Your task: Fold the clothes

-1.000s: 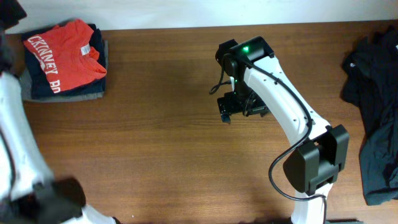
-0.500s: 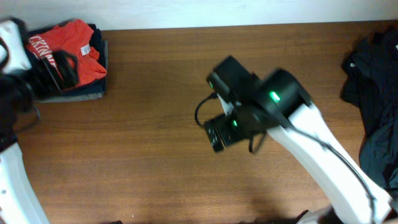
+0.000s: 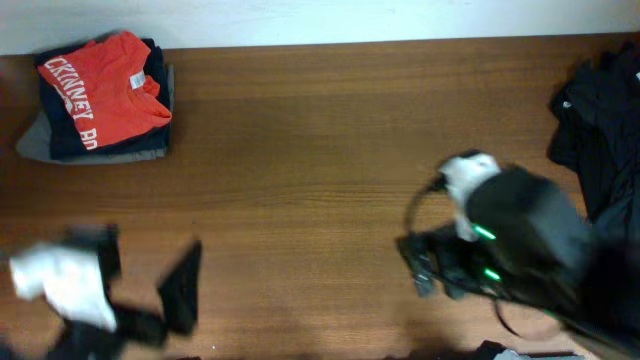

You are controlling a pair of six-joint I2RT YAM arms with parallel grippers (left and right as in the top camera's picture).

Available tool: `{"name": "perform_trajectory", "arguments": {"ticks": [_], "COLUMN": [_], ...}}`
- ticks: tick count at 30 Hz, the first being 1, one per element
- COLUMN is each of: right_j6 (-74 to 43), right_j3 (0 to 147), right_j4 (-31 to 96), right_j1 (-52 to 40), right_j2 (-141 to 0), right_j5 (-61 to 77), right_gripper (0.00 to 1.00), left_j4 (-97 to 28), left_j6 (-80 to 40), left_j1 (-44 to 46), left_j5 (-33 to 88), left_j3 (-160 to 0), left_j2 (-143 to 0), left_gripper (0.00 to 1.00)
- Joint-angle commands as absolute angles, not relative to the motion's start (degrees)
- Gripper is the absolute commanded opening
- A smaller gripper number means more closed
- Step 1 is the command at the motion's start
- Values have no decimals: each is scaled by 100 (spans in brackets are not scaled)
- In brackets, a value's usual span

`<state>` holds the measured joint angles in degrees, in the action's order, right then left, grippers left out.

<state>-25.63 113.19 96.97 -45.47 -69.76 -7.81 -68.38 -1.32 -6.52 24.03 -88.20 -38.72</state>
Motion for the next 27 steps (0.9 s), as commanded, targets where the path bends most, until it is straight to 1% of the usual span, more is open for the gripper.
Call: {"name": "perform_trajectory", "arguments": {"ticks": [1, 5, 8, 11, 16, 19, 24, 27], "right_j6": [-2943, -3616, -3977, -3970, -3968, -3970, -3970, -3970], "right_j3": [11096, 10313, 9566, 8737, 7262, 6528, 6224, 6224], "right_j4": [9734, 9725, 9509, 8853, 7607, 7046, 6525, 6490], "right_j1": [-4591, -4591, -4591, -4591, -4591, -4591, -4591, -4591], "right_j2": [-6368, -5437, -4766, -4115, -3227, -2908, -2906, -2958], "right_j5": [-1269, -2102, -2521, -2534, -2853, -3138, -3361, -3671], "right_gripper": [99, 99, 99, 99, 99, 99, 99, 99], "left_j4": [-6497, -5625, -5170, -4751, -3970, -3745, -3682, -3686], "left_j6": [-215, -222, -327, -714, -858, -943, -941, -941], "left_j1": [-626, -626, -626, -626, -626, -626, -626, -626], "left_j5": [2978, 3704, 3734, 3820, 4139, 4132, 3822, 3605], "left_j3": [-7758, -6549, -5885, -5299, -4276, -3763, -3450, -3409], "left_j2": [-3203, -2408, -2169, -2167, -2167, -2167, -2167, -2167], "left_gripper": [99, 99, 99, 99, 99, 99, 99, 99]}}
